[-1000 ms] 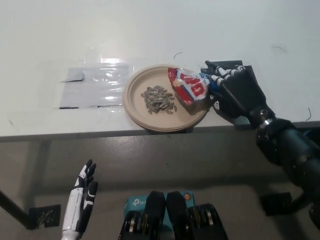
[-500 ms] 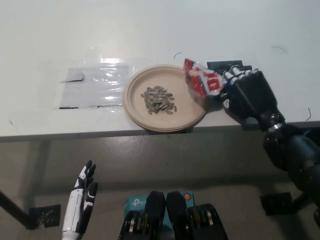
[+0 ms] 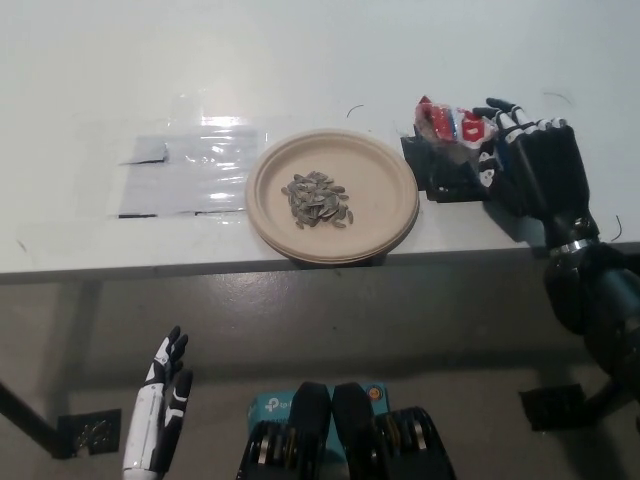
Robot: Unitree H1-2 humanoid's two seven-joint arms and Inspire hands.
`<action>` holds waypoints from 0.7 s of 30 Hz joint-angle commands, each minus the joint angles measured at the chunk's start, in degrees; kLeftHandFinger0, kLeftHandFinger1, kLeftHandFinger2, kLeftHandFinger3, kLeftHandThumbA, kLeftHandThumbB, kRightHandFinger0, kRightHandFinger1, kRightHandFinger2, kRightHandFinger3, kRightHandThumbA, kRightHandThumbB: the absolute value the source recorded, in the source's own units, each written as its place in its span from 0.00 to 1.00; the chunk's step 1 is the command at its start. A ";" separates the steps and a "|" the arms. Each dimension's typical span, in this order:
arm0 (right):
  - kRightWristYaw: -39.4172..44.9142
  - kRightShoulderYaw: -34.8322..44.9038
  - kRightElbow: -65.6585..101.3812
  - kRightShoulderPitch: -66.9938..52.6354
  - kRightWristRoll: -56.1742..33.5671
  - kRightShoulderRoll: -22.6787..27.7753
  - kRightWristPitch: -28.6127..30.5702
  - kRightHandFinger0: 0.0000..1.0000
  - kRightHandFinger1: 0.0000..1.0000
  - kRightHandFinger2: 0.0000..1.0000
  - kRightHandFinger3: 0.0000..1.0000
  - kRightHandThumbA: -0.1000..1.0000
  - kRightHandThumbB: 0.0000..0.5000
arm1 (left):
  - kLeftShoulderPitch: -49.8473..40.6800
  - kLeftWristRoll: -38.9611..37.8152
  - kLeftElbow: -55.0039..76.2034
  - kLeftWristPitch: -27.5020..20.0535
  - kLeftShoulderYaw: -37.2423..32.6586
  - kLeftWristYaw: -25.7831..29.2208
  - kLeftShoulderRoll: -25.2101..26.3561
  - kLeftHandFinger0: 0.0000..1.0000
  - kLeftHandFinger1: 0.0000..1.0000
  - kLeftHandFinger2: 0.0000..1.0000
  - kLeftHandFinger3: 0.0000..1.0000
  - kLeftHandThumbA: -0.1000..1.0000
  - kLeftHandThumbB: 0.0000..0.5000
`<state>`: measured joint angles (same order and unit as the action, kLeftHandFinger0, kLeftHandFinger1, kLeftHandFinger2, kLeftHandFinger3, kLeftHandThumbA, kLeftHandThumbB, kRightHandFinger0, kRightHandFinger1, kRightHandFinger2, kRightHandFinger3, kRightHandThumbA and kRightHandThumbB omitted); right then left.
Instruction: The robot picks up a small bag of sunflower seeds on the right hand side and take it to the empty plate on the left hand side then pours some sunflower seeds on to the plate.
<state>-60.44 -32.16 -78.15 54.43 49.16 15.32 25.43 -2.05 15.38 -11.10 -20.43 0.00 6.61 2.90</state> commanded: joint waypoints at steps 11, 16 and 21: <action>0.71 -2.60 -1.07 3.48 -0.17 0.08 -3.79 0.00 0.26 0.86 0.76 0.00 0.43 | -0.10 0.90 0.62 -2.58 -0.40 1.54 0.03 1.00 1.00 1.00 1.00 1.00 0.30; 25.76 -1.29 -1.59 2.82 -3.89 -0.96 -8.66 1.00 1.00 1.00 1.00 0.47 1.00 | 0.05 0.91 0.57 -3.24 -0.70 1.13 0.15 1.00 1.00 1.00 1.00 1.00 0.24; 31.77 -0.84 -0.49 1.52 -4.43 -1.74 -10.38 1.00 1.00 1.00 1.00 0.55 1.00 | 0.58 1.77 0.12 -3.51 -0.53 1.68 0.37 1.00 1.00 1.00 1.00 1.00 0.27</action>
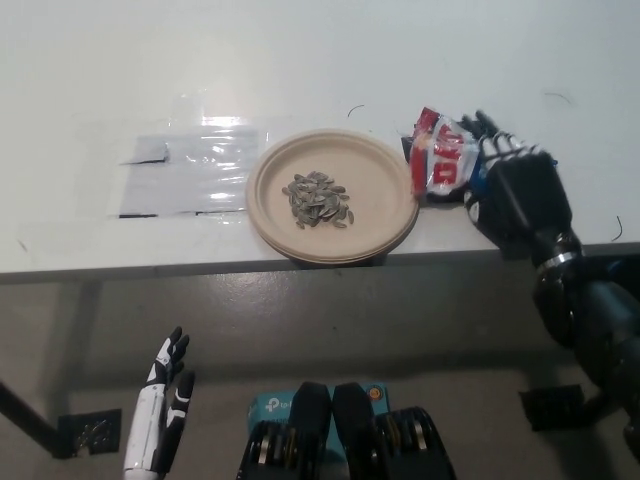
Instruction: The robot picks up a small bag of sunflower seeds on the right hand side and take it to the empty plate on the left hand side then pours some sunflower seeds on to the plate.
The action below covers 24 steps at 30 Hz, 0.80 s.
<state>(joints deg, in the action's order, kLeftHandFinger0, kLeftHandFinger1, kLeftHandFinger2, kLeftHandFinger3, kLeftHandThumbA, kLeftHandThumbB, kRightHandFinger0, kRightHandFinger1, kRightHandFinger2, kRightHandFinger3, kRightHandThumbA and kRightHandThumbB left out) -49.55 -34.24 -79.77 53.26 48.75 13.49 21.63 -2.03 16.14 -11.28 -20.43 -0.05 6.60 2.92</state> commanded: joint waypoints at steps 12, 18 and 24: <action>35.75 3.64 21.89 -4.36 -8.03 4.67 -7.82 1.00 1.00 1.00 1.00 0.71 1.00 | 0.57 1.08 -0.24 -3.35 -0.47 1.54 0.50 1.00 1.00 1.00 1.00 1.00 0.22; 49.47 5.53 42.17 -8.94 -16.66 9.39 -8.82 1.00 1.00 1.00 1.00 0.81 1.00 | 1.34 1.47 -0.40 -3.48 -0.28 1.88 0.66 1.00 1.00 1.00 1.00 1.00 0.25; 55.09 6.78 57.79 -11.78 -21.75 12.68 -11.39 1.00 1.00 1.00 1.00 0.96 1.00 | 1.31 0.75 -0.27 -3.09 -0.04 1.59 0.63 1.00 1.00 1.00 1.00 1.00 0.24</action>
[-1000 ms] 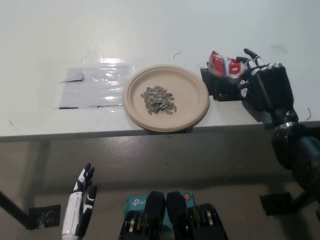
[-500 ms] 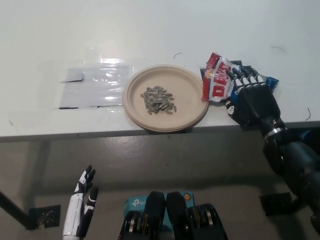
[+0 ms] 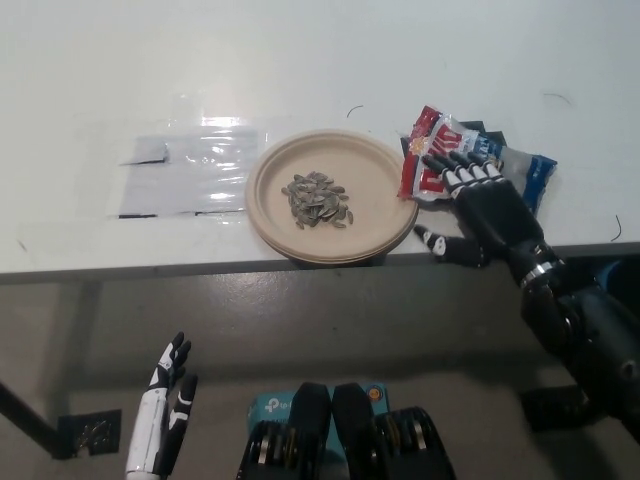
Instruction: The robot picks up a small bag of sunflower seeds on the right hand side and take it to the empty plate on the left hand side then pours some sunflower seeds on to the plate.
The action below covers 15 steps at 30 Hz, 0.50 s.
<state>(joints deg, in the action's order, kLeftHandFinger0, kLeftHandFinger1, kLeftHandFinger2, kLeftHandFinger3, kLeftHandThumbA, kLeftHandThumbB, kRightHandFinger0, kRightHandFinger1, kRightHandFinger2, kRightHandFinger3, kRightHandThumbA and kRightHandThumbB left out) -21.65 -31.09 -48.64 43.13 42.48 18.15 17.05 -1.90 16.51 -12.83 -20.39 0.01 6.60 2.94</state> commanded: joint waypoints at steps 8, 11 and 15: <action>32.59 5.29 34.41 -2.13 -20.89 10.38 -7.28 1.00 1.00 1.00 1.00 1.00 0.98 | 0.60 -0.03 1.52 -3.28 0.03 1.52 0.55 1.00 1.00 1.00 1.00 1.00 0.27; 32.60 6.36 37.46 -3.54 -20.54 10.72 -9.17 1.00 1.00 1.00 1.00 1.00 0.96 | -0.36 -0.01 1.93 -3.25 0.04 1.42 0.66 1.00 1.00 1.00 1.00 1.00 0.27; 31.35 9.04 41.75 -5.21 -20.44 11.01 -10.73 1.00 1.00 1.00 1.00 1.00 0.98 | -0.55 0.28 2.49 -2.23 0.13 1.59 0.36 1.00 1.00 1.00 1.00 1.00 0.29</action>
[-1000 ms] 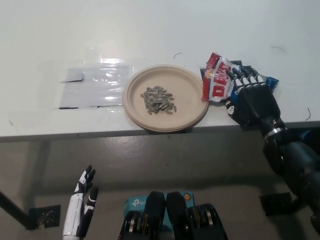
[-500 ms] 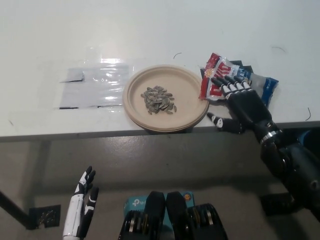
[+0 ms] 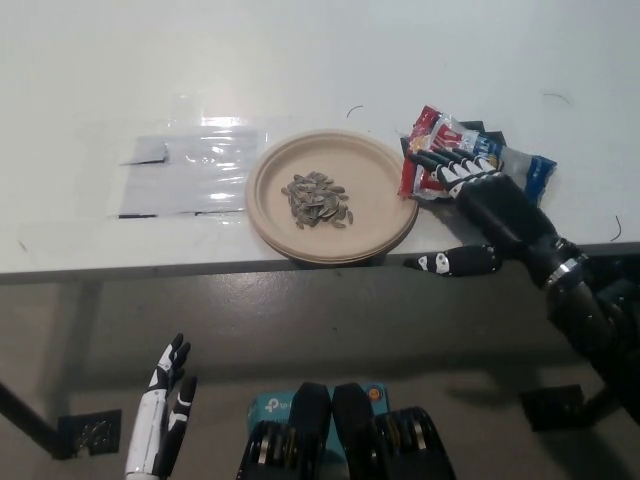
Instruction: The robot picks up a small bag of sunflower seeds on the right hand side and take it to the empty plate on the left hand side then pours some sunflower seeds on to the plate.
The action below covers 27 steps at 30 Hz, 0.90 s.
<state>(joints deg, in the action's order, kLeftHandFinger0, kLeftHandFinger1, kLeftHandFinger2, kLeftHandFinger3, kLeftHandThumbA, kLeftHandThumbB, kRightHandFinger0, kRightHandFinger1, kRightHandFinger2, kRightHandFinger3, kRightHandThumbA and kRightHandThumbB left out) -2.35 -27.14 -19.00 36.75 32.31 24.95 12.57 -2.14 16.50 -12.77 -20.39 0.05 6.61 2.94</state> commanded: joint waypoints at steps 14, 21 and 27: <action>-2.57 15.01 39.29 -28.91 -16.33 -6.51 3.03 1.00 1.00 1.00 1.00 1.00 0.86 | 1.62 -1.94 1.76 -3.32 -0.21 0.05 0.84 1.00 1.00 1.00 1.00 1.00 0.37; -1.92 17.82 22.13 -38.72 -18.09 -12.90 6.55 1.00 1.00 1.00 1.00 1.00 0.86 | 0.24 -5.11 2.06 -3.94 -1.13 -2.07 1.10 1.00 1.00 1.00 1.00 1.00 0.39; -0.90 18.46 13.01 -36.87 -18.22 -14.04 10.39 1.00 1.00 1.00 1.00 1.00 0.78 | -0.16 -5.60 2.13 -3.71 -1.24 -2.16 1.08 1.00 1.00 1.00 1.00 1.00 0.42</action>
<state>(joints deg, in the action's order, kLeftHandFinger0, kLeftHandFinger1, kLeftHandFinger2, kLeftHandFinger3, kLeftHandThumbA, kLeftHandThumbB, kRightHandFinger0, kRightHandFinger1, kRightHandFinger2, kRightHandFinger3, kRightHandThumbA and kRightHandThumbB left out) -2.37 -9.85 -3.88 -3.07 16.90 11.78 16.17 -2.11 12.96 -12.33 -21.38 -0.74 5.32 3.59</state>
